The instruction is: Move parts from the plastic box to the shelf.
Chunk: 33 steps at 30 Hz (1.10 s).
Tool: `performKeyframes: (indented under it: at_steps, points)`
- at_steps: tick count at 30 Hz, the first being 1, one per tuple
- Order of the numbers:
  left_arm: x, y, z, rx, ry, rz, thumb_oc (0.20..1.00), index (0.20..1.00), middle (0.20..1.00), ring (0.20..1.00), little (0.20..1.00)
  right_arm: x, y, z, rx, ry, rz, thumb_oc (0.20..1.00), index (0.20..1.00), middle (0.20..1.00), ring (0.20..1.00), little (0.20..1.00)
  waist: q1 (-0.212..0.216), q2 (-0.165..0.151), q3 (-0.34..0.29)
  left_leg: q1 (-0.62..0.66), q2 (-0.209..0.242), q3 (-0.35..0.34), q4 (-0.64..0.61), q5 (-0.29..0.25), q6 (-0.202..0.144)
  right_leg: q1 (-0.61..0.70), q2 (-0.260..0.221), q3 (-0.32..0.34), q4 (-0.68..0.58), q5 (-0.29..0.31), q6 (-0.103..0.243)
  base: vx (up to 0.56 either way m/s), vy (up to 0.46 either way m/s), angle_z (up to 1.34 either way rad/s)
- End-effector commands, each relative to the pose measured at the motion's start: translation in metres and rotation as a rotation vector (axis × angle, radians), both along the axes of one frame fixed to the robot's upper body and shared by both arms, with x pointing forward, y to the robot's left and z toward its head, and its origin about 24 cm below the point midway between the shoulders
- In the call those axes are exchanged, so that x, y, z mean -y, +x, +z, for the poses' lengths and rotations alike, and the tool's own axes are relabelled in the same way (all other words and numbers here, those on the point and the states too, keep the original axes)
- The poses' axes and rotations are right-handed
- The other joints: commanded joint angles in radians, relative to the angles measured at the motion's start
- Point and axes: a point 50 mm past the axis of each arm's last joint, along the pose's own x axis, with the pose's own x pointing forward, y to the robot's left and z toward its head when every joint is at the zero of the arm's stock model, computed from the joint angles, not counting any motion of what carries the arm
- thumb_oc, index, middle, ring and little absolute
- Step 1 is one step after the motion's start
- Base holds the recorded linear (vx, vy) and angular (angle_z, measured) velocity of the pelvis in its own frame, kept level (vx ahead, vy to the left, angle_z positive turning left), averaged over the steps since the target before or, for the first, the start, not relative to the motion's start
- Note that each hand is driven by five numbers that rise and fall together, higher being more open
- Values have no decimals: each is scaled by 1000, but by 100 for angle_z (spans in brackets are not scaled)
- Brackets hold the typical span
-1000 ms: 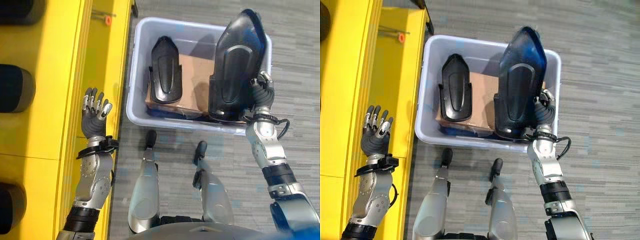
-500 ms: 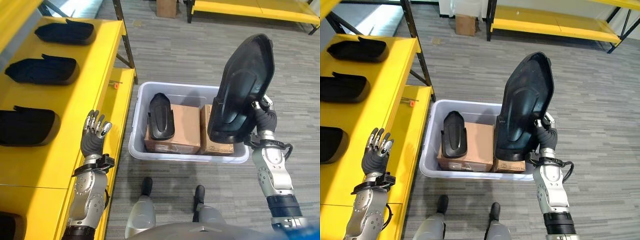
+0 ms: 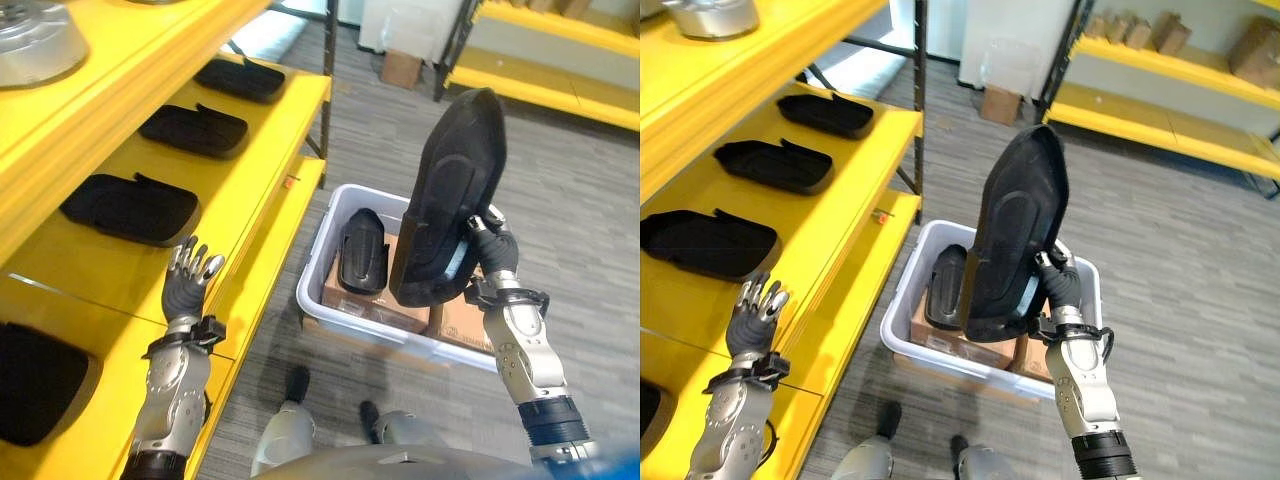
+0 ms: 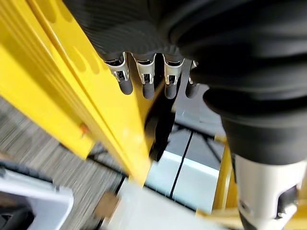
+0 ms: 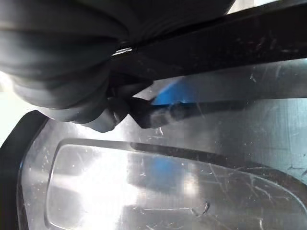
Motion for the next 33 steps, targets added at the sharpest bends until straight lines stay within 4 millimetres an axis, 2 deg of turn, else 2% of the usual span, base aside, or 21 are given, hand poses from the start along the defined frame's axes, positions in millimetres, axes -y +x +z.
performKeyframes:
  at_steps: [1, 5, 6, 8, 10, 13, 15, 17, 18, 19, 20, 21, 23, 25, 26, 27, 28, 30, 31, 32, 33]
  points:
    - [-3, 12, 31, 154, 69, -30, 1000, 1000, 1000, 1000, 1000, 4, 1, 42, 204, 20, 25, 200, 200, 200, 200, 200, -4, -29, -16, 57, -54, 42, -43, -41, 2, 65, -62, -32, -139, 65, 61, -93, -137, 37]
    - [1, 7, 25, 134, 45, -50, 1000, 1000, 1000, 1000, 1000, 8, -2, 43, 211, 21, 31, 200, 200, 200, 200, 200, -1, -29, -17, 17, -41, 11, -17, -24, -23, 84, -45, -42, -192, 71, 34, -104, -197, 17]
    - [2, 4, 23, 130, 31, -44, 1000, 1000, 1000, 1000, 1000, 7, 0, 45, 219, 26, 39, 200, 200, 200, 200, 200, 5, -24, -10, -7, -37, -16, 3, -12, -39, 91, -31, -60, -210, 75, 16, -159, -259, 32]
    - [3, 3, 22, 126, 20, -44, 1000, 1000, 1000, 1000, 1000, 7, -1, 45, 222, 28, 42, 200, 200, 200, 200, 200, 3, -19, -7, -15, -38, -33, 9, -6, -46, 97, -23, -73, -218, 76, 8, -104, -171, 43]
    - [2, -1, 19, 115, 5, -23, 1000, 1000, 1000, 1000, 1000, 7, 0, 49, 238, 26, 56, 200, 200, 200, 200, 200, 16, -6, 2, -27, -35, -78, 2, 24, -66, 108, 0, -106, -228, 73, -11, -115, -200, 55]
    - [2, -3, 16, 106, -3, -18, 1000, 1000, 1000, 1000, 1000, 7, 0, 51, 244, 28, 60, 200, 200, 200, 200, 200, 16, 3, 7, -32, -36, -106, -4, 40, -76, 112, 9, -130, -230, 69, -19, -70, -115, 40]
    - [1, -6, 16, 107, -11, -1, 1000, 1000, 1000, 1000, 1000, 4, 3, 58, 270, 29, 80, 200, 200, 200, 200, 200, 33, 21, 27, -43, -42, -141, -13, 64, -91, 113, 18, -165, -235, 64, -33, -122, -111, 48]
    - [2, -6, 15, 106, -17, 2, 1000, 1000, 1000, 1000, 1000, 4, 4, 61, 285, 26, 83, 200, 200, 200, 200, 200, 31, 26, 35, -52, -50, -144, -13, 66, -93, 107, 18, -183, -230, 61, -37, -106, -65, 56]
    - [2, -6, 15, 107, -21, 4, 1000, 1000, 1000, 1000, 1000, 5, 5, 65, 301, 10, 78, 200, 200, 200, 200, 200, 31, 28, 49, -68, -59, -114, 2, 56, -86, 98, 8, -207, -218, 57, -39, -230, -27, 66]
    - [1, -3, 18, 119, -16, 7, 1000, 1000, 1000, 1000, 1000, 7, 6, 75, 341, -26, 64, 200, 200, 200, 200, 200, 17, 12, 71, -86, -50, 46, 99, -11, -46, 71, -32, -250, -196, 63, -26, -268, -14, 76]
    - [0, -1, 19, 124, -10, 5, 1000, 1000, 1000, 1000, 1000, 6, 7, 78, 359, -37, 59, 200, 200, 200, 200, 200, 6, 0, 71, -76, -14, 167, 178, -62, -34, 48, -58, -280, -184, 70, -18, -247, -8, 132]
    - [-2, -4, 18, 118, -1, -7, 1000, 1000, 1000, 1000, 1000, 4, 5, 77, 357, -41, 65, 200, 200, 200, 200, 200, 9, -19, 61, -40, 12, 196, 247, -137, -33, 38, -87, -292, -181, 66, -12, -122, -11, 155]
    - [-1, -6, 17, 115, -9, -2, 1000, 1000, 1000, 1000, 1000, 6, 1, 73, 348, -28, 60, 200, 200, 200, 200, 200, 1, -33, 57, -20, 46, 188, 296, -155, -33, 39, -116, -317, -181, 71, -10, -46, 11, 91]
    - [0, -6, 17, 118, -21, -5, 1000, 1000, 1000, 1000, 1000, 11, -3, 69, 337, -11, 35, 200, 200, 200, 200, 200, -19, -29, 48, 43, 141, 219, 236, -118, -44, 39, -138, -371, -164, 51, -6, 2, 78, 79]
    - [2, -4, 17, 117, -26, -16, 1000, 1000, 1000, 1000, 1000, 17, -5, 65, 324, -7, -4, 200, 200, 200, 200, 200, -49, -8, 32, 103, 259, 294, 132, -40, -74, 26, -162, -432, -132, 28, 0, 11, 195, 124]
    - [3, -2, 17, 118, -24, -22, 1000, 1000, 1000, 1000, 1000, 22, -7, 65, 321, -16, -30, 200, 200, 200, 200, 200, -59, 9, 28, 114, 309, 325, 79, 14, -100, 23, -178, -458, -113, 14, 6, -5, 264, 132]
    - [4, -1, 17, 117, -28, -35, 1000, 1000, 1000, 1000, 1000, 27, -9, 63, 312, -20, -53, 200, 200, 200, 200, 200, -64, 24, 22, 110, 332, 335, 44, 49, -118, 13, -194, -476, -98, 12, 10, -5, 168, 122]
    - [6, -1, 15, 114, -39, -45, 1000, 1000, 1000, 1000, 1000, 30, -11, 63, 308, -23, -71, 200, 200, 200, 200, 200, -67, 38, 19, 109, 345, 326, 15, 78, -133, 3, -212, -493, -77, 7, 16, -4, 199, 139]
    - [7, -1, 14, 107, -44, -53, 1000, 1000, 1000, 1000, 1000, 33, -13, 64, 311, -26, -91, 200, 200, 200, 200, 200, -66, 57, 21, 115, 336, 321, -17, 85, -144, -7, -233, -510, -62, 19, 25, -7, 228, 75]
    - [7, -1, 14, 107, -44, -53, 1000, 1000, 1000, 1000, 1000, 34, -14, 64, 311, -27, -92, 200, 200, 200, 200, 200, -67, 58, 20, 115, 336, 319, -19, 87, -144, -7, -233, -512, -62, 19, 26, -14, 214, 32]
    - [7, -1, 15, 111, -40, -60, 1000, 1000, 1000, 1000, 1000, 34, -15, 65, 319, -27, -95, 200, 200, 200, 200, 200, -64, 67, 24, 116, 317, 312, -31, 57, -140, -11, -245, -516, -54, 25, 34, 8, 168, 26]
